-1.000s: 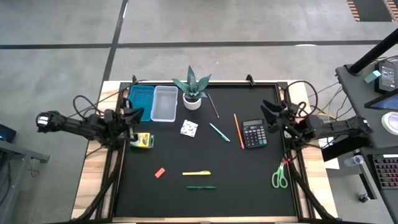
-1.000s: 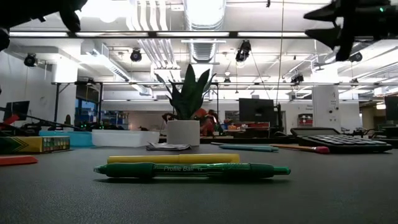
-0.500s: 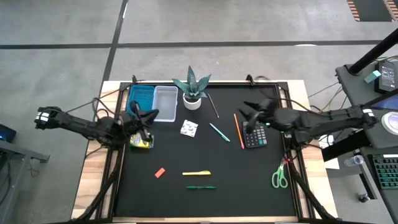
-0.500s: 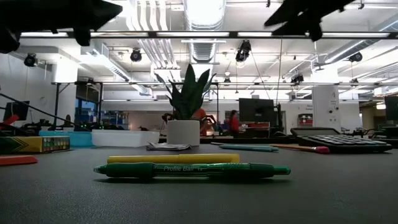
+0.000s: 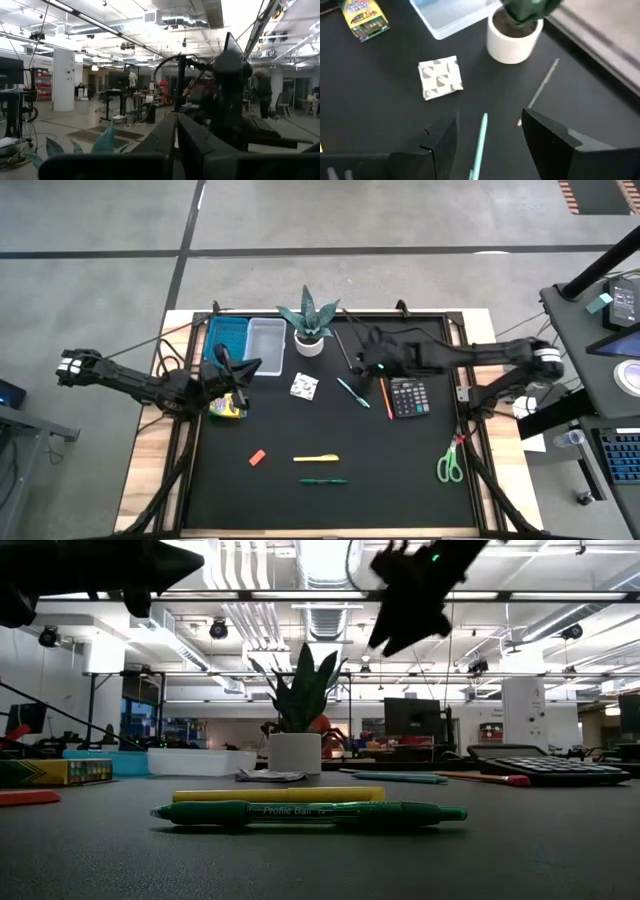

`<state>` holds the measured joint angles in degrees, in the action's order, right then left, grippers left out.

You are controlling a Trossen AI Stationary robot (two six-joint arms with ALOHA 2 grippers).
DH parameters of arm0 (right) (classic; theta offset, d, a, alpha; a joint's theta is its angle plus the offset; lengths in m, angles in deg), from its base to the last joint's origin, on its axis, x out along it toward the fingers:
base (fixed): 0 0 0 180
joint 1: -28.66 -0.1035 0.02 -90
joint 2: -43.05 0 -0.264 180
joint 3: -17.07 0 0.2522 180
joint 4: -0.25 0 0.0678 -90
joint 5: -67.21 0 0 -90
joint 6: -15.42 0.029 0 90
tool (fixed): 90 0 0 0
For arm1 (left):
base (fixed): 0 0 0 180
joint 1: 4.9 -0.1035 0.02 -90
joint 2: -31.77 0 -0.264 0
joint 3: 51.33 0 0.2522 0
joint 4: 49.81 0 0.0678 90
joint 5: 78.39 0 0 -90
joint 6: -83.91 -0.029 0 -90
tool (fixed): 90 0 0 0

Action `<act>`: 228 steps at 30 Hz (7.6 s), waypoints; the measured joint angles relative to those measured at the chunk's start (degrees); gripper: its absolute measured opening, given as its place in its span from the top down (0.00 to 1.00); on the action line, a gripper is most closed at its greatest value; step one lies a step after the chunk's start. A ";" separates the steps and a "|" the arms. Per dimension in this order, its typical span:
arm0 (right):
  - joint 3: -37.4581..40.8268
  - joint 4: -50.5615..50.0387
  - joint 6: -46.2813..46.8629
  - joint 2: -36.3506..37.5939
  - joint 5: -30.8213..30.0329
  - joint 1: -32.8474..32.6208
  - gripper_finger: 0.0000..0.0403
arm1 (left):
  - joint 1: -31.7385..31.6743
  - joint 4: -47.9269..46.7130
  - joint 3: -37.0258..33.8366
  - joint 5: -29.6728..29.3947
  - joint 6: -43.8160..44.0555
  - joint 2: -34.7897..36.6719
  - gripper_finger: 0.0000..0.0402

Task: Pack school essentials
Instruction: Put the light blue pen into the blue supply box, then put the purple sticky note into the blue supply box

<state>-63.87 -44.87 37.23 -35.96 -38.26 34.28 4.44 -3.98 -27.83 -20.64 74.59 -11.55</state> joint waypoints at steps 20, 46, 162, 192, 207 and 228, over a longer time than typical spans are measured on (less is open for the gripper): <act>-8.64 -8.25 -3.36 -26.81 8.42 4.40 0.49 | 0.00 -0.07 0.01 0.00 -0.02 1.79 0.99; -10.36 -6.28 -7.00 -31.19 12.09 4.29 0.95 | 0.00 -0.05 0.08 0.02 -0.08 2.23 0.99; 22.88 39.57 -21.02 13.97 18.39 5.54 0.52 | -34.18 -76.56 28.54 22.02 36.71 -19.67 0.81; 22.97 37.62 -24.43 13.97 18.39 5.54 0.52 | -13.57 -59.22 29.02 16.90 70.05 -42.08 0.81; 23.06 37.58 -25.04 13.97 18.39 5.54 0.52 | -13.65 -65.67 29.10 19.09 68.77 -41.62 0.65; 23.10 37.60 -25.08 13.97 18.39 5.56 0.53 | -13.88 -58.76 29.22 13.01 70.38 -49.21 0.47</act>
<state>-40.76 -7.27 12.15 -21.99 -19.88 39.84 -9.44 -62.74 1.40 -7.63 144.97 -60.76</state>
